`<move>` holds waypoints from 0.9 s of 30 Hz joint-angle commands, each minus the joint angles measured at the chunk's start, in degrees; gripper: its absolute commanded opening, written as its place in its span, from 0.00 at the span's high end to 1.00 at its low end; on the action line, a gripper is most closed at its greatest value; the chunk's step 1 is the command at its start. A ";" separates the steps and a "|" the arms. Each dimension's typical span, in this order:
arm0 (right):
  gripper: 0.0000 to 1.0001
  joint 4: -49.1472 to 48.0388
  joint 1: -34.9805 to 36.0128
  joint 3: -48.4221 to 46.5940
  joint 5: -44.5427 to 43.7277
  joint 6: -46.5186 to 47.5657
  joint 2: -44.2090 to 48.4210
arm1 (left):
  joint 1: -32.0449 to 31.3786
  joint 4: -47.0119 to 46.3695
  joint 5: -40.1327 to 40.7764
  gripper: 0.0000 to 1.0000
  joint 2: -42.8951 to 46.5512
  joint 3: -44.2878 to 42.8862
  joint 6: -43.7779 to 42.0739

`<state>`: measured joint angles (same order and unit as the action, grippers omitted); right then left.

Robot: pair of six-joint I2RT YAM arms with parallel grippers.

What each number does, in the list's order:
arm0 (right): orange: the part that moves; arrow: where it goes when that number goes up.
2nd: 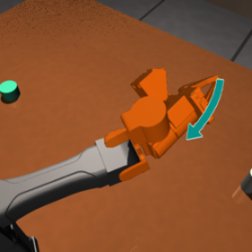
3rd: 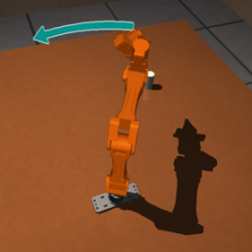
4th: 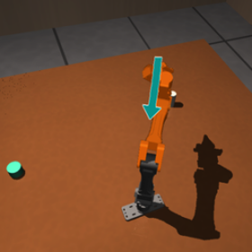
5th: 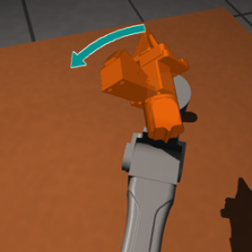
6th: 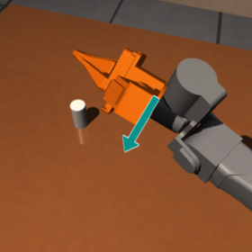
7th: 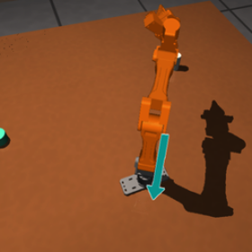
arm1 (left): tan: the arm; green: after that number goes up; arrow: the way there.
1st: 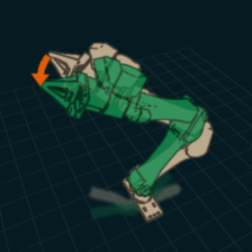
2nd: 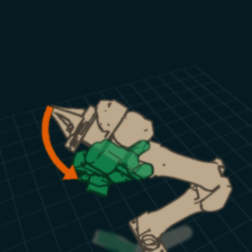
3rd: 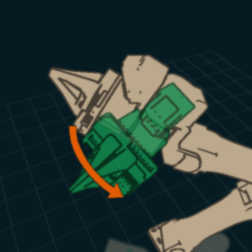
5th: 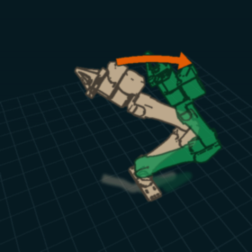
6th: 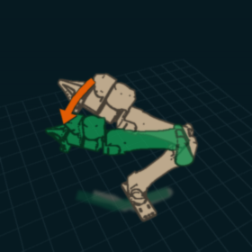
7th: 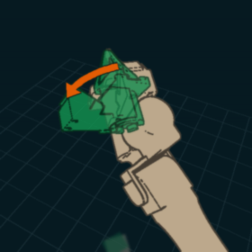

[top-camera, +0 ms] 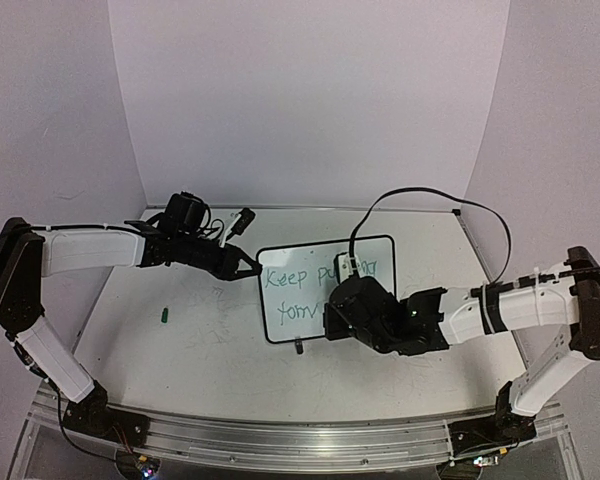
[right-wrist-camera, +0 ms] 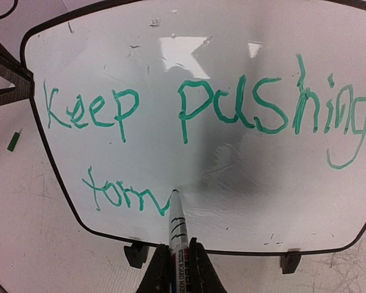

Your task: Write a sentence on the whiteboard

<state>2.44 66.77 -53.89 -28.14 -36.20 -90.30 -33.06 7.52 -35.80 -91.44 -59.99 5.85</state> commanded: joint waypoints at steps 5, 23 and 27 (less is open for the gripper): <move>1.00 -3.57 -1.27 4.87 1.77 1.05 6.17 | -0.11 0.61 2.48 1.00 0.82 -1.99 -1.54; 1.00 -5.11 -1.28 4.34 0.84 -0.83 2.89 | -0.08 0.63 2.58 1.00 0.86 -1.92 -1.63; 1.00 -4.81 -1.25 3.81 0.27 -1.16 2.08 | -0.10 0.66 2.67 1.00 0.96 -1.89 -1.65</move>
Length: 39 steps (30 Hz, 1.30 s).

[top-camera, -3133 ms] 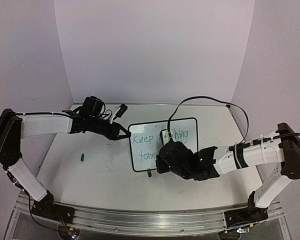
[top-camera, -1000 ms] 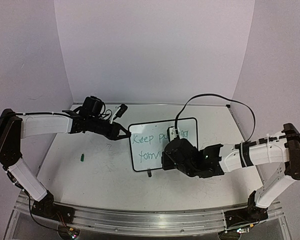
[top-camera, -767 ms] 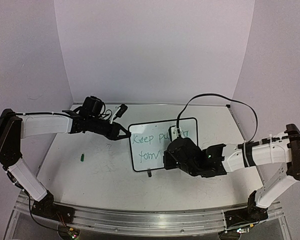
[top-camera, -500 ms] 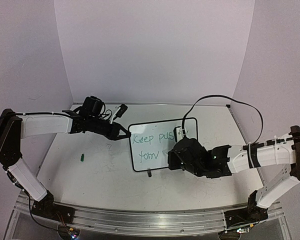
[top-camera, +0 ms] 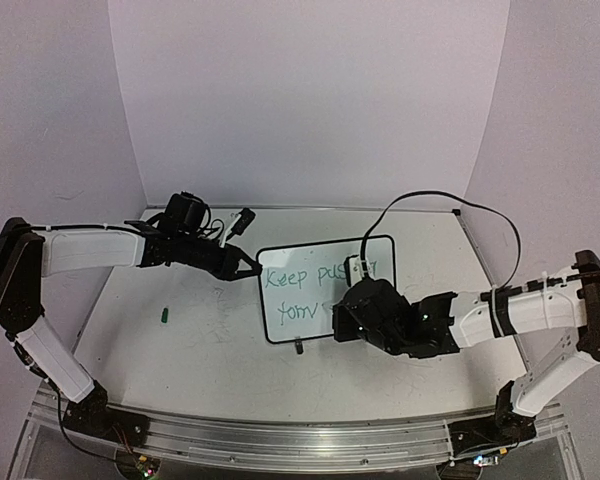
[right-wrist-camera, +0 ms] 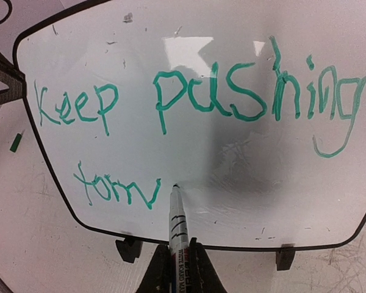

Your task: Write a sentence on the whiteboard

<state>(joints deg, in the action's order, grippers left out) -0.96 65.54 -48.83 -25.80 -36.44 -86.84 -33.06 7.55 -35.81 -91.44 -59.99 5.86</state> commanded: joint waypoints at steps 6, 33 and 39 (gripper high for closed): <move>1.00 -1.36 -0.02 -2.44 -0.87 0.93 -2.24 | -0.08 0.62 2.70 1.00 1.01 -1.83 -1.73; 1.00 2.66 -0.05 -0.50 0.88 -1.13 -0.95 | -0.15 0.63 2.65 1.00 0.91 -1.80 -1.70; 1.00 2.74 -0.03 -1.17 -1.50 -1.04 -0.09 | -0.16 0.62 2.65 1.00 0.87 -1.80 -1.72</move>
<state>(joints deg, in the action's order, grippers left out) 0.84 65.82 -49.50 -22.69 -37.07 -88.65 -33.08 7.53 -35.81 -91.44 -59.99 5.85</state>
